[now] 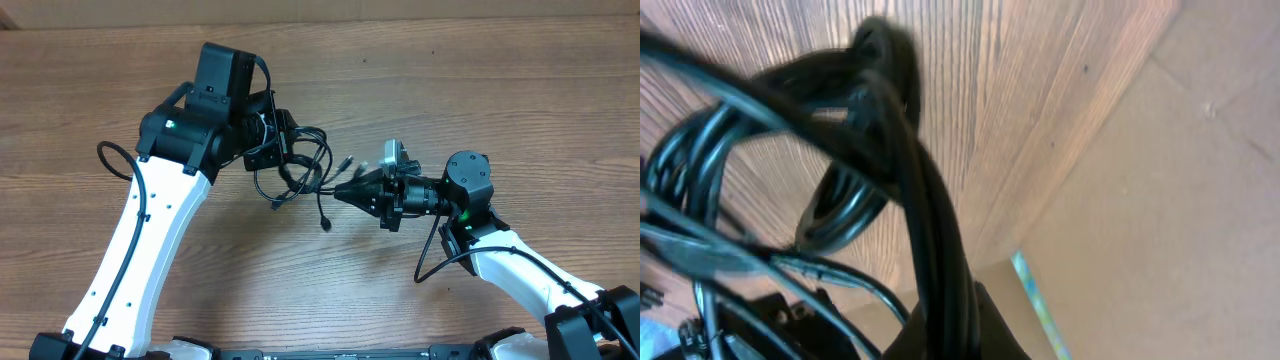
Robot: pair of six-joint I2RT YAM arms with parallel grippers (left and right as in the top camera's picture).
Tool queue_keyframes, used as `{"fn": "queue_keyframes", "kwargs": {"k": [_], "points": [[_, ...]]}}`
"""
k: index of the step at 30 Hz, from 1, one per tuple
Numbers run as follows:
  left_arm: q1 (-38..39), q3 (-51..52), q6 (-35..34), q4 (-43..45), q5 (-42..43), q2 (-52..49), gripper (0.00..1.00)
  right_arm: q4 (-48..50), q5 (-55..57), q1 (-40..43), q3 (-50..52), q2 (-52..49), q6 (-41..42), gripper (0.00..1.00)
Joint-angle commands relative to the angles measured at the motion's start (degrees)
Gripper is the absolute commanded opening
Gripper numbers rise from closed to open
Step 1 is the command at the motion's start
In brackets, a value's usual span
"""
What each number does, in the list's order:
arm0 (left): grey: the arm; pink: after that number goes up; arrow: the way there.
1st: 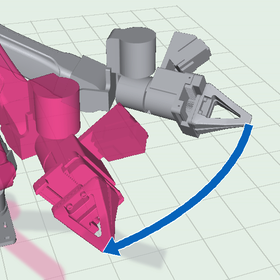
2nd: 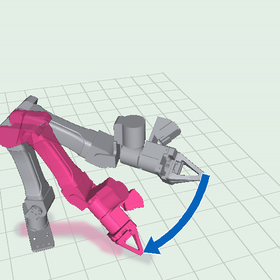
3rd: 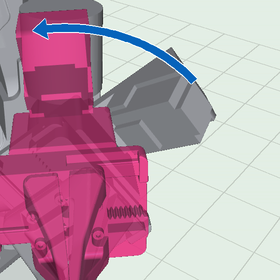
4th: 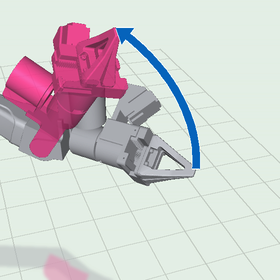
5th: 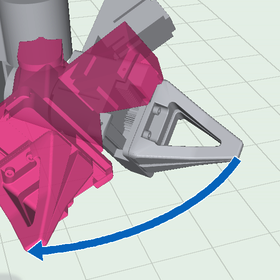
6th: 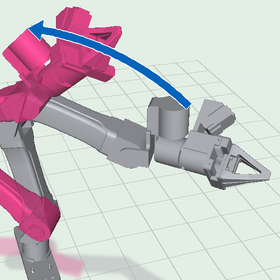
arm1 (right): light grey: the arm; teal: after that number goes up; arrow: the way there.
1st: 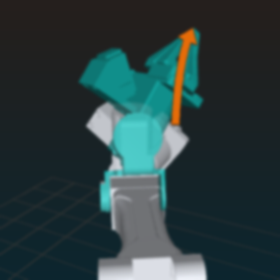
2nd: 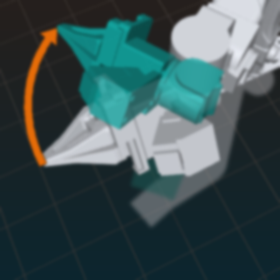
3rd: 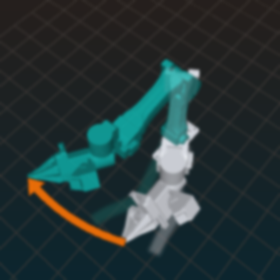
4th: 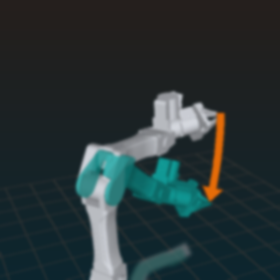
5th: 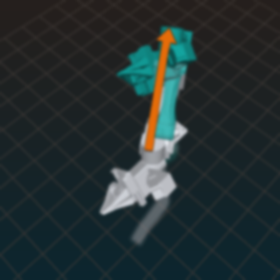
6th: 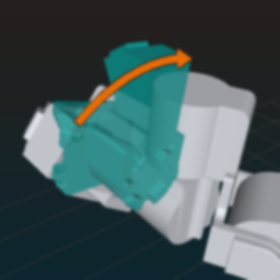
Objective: Untangle cables
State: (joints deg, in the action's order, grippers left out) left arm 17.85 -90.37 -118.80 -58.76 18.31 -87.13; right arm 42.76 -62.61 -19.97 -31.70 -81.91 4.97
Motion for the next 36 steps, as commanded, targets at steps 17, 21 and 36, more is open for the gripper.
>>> {"fn": "queue_keyframes", "kwargs": {"k": [17,21,36], "points": [[-0.48,-0.81,18.01,-1.27,-0.28,0.24,0.04,-7.58,25.29,-0.15,-0.20,0.35,11.72,0.79],[-0.48,-0.81,27.63,-1.22,-0.39,0.24,0.04,-8.28,26.99,0.04,-0.20,0.37,13.55,0.80],[-0.46,-0.81,69.24,-1.90,-9.25,0.26,0.04,-8.39,15.67,8.04,-0.20,0.37,25.31,0.76]]}}
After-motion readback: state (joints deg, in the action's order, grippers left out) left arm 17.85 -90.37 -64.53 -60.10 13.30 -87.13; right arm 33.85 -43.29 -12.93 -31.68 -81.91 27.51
